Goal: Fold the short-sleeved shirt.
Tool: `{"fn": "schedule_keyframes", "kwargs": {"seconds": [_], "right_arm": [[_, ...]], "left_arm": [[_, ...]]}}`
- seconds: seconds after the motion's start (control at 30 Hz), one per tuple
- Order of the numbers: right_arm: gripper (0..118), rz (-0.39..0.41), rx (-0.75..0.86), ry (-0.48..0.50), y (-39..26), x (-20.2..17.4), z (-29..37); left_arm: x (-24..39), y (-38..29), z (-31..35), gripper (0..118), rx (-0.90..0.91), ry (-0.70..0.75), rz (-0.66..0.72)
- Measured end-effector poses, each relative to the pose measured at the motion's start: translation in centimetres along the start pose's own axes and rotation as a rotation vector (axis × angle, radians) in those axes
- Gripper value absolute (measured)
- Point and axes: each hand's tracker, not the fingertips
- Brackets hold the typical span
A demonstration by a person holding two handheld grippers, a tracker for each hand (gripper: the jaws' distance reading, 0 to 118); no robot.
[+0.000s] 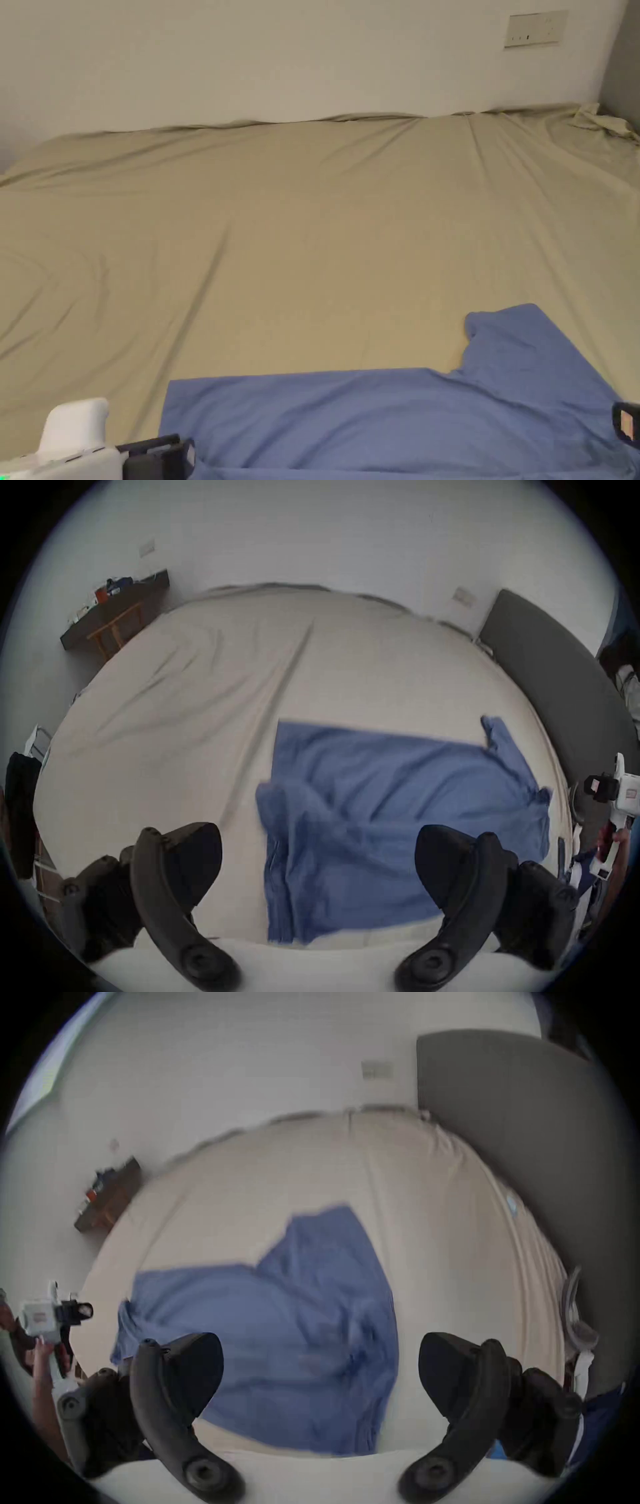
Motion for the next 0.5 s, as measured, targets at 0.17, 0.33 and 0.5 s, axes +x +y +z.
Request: {"fn": "schedule_keyframes", "kwargs": {"seconds": [0.17, 0.33, 0.5], "right_arm": [[4, -0.040, 0.049, 0.027, 1.8, -2.7, -3.5], [2, -0.009, 0.028, 0.035, 0.6, -5.3, -6.3], [2, 0.042, 0.011, 0.041, 0.5, -5.8, -6.5]], "left_arm": [[1.1, 2.6, -4.4, 76, -0.100, -0.074, 0.048], [2.9, 2.1, -6.9, 0, -0.102, -0.021, -0.018], [1.3, 3.9, -10.7, 16, -0.036, 0.081, -0.016]]}}
